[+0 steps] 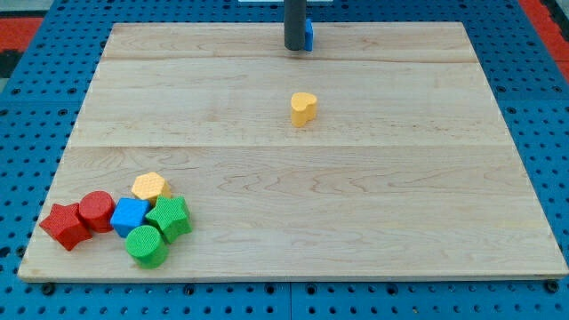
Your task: Move the yellow heart towards the blue triangle
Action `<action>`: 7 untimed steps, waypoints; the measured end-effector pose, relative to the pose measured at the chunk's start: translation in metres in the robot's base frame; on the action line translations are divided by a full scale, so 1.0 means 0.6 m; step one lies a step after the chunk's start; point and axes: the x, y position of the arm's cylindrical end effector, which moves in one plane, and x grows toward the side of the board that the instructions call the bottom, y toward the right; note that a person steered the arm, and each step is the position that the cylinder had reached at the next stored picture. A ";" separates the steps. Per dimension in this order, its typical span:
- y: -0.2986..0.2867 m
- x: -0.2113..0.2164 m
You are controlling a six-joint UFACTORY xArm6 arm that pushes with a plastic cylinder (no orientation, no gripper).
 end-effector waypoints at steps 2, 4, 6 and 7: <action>0.010 0.049; 0.039 0.197; 0.109 0.213; 0.115 0.222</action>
